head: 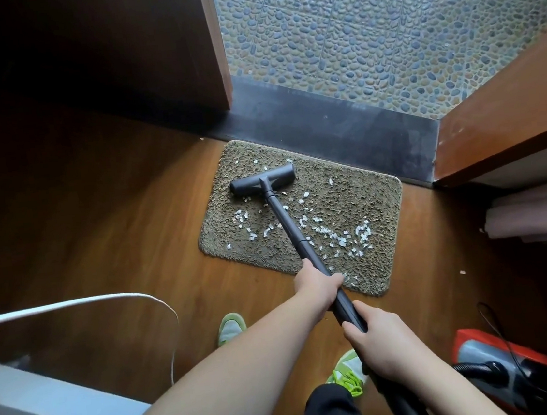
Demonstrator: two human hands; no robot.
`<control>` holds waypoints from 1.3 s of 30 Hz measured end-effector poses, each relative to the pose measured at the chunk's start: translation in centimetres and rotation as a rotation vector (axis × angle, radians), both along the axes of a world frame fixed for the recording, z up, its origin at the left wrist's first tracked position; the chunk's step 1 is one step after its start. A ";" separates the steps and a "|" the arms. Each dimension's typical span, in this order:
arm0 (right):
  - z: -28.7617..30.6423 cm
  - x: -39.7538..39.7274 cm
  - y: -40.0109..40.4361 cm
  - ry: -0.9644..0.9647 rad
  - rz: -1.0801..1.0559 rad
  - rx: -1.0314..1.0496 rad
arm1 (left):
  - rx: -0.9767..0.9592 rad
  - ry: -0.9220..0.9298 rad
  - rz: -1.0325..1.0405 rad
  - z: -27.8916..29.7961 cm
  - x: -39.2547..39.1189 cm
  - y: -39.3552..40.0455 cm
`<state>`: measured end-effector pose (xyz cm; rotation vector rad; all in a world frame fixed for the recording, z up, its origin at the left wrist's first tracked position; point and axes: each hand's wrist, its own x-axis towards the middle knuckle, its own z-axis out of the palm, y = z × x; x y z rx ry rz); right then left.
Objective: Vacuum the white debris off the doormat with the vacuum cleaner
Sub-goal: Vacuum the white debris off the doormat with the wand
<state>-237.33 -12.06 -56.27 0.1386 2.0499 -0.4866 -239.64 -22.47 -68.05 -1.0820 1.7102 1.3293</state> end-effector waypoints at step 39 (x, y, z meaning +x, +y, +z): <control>2.2 8.0 7.1 -0.032 -0.061 0.049 | 0.066 -0.085 -0.102 2.1 7.6 6.9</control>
